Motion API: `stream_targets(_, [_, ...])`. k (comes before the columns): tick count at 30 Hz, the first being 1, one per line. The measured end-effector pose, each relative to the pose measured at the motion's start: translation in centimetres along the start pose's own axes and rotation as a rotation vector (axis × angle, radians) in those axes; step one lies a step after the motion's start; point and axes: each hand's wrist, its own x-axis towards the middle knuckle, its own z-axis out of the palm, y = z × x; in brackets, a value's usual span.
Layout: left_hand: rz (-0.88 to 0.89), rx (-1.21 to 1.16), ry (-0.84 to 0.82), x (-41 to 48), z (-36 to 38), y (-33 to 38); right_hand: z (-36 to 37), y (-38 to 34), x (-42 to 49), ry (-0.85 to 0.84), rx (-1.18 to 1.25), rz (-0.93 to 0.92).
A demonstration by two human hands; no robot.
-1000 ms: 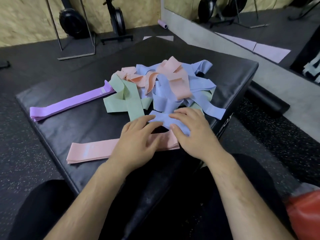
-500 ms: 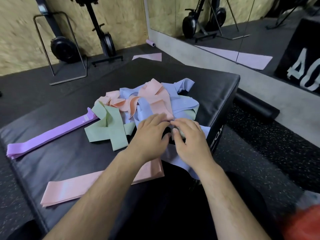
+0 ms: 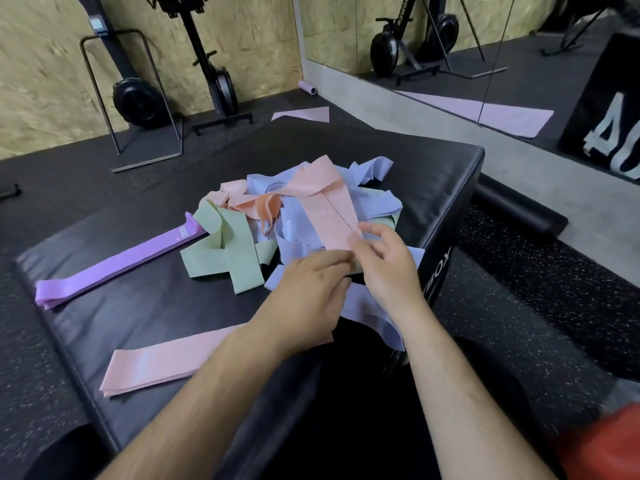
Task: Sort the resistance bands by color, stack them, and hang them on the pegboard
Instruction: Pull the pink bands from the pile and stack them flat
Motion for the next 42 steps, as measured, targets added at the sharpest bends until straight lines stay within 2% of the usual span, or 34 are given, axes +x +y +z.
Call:
stream_targets(2, [0.012,-0.062,0.024,-0.3,-0.4,0.2,0.1,-0.1,-0.1,-0.017,-0.011,-0.015])
stream_targets(5, [-0.139,-0.162,0.193,-0.2,-1.3,0.6,-0.2,-0.2,-0.5,-0.051,-0.016,-0.040])
stream_targets(7, [-0.221,-0.116,0.258,0.6,-1.5,0.1,-0.5,-0.1,-0.6,-0.071,-0.045,-0.046])
stream_targets(13, [-0.343,0.023,0.065,4.2,-0.1,-2.3,-1.4,0.8,-0.6,-0.106,-0.132,-0.074])
stream_targets(18, [-0.326,0.023,0.000,5.3,0.5,-2.5,-1.6,1.4,-0.3,-0.120,-0.135,-0.059])
stream_targets(21, [-0.329,0.034,0.017,5.1,0.7,-2.4,-1.6,1.5,-0.1,-0.130,-0.122,-0.066])
stream_targets(26, [-0.325,-0.084,0.063,4.1,1.0,-2.0,-1.6,1.6,0.0,-0.118,-0.131,-0.079])
stream_targets(30, [-0.422,-0.224,0.097,4.3,1.0,-2.1,-1.4,1.4,-0.2,-0.123,-0.122,-0.103])
stream_targets(34, [-0.353,-0.176,0.165,4.1,0.2,-2.1,-1.6,1.2,-0.4,-0.084,-0.210,-0.107])
stream_targets(38, [-0.197,-0.057,0.211,3.6,-2.0,-1.3,-1.1,1.3,-0.6,0.057,-0.477,-0.331])
stream_targets(42, [-0.172,0.025,0.237,3.2,-5.5,-1.0,2.0,-2.1,0.9,-0.023,-0.566,-0.557])
